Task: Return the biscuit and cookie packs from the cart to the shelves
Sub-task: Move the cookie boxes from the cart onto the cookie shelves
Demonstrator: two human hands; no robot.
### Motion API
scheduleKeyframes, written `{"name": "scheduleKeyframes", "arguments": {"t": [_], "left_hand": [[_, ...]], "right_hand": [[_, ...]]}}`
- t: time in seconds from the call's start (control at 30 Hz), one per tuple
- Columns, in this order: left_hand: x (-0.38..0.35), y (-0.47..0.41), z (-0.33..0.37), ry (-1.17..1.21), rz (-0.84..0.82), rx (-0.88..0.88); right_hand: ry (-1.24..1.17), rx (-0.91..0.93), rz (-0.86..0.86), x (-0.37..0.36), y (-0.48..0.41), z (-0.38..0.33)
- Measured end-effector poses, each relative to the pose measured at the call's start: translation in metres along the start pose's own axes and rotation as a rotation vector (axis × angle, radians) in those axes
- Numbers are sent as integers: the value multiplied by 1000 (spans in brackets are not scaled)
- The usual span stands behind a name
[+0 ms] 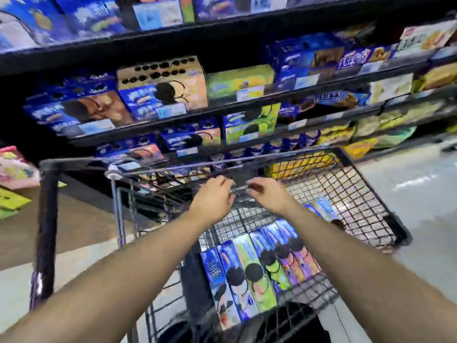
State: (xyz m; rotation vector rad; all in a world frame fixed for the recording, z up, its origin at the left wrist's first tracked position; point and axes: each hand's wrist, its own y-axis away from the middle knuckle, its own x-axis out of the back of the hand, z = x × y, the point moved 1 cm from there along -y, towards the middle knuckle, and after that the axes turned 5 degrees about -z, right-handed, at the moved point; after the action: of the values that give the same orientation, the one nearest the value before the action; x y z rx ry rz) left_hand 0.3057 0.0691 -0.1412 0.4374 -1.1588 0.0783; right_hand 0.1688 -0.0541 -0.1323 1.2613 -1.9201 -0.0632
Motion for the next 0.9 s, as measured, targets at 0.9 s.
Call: {"name": "scheduleKeyframes", "arguments": {"t": [0.9], "left_hand": [[-173, 41, -25, 19, -622, 299]], "right_hand": [[-294, -229, -430, -156, -7, 127]]}}
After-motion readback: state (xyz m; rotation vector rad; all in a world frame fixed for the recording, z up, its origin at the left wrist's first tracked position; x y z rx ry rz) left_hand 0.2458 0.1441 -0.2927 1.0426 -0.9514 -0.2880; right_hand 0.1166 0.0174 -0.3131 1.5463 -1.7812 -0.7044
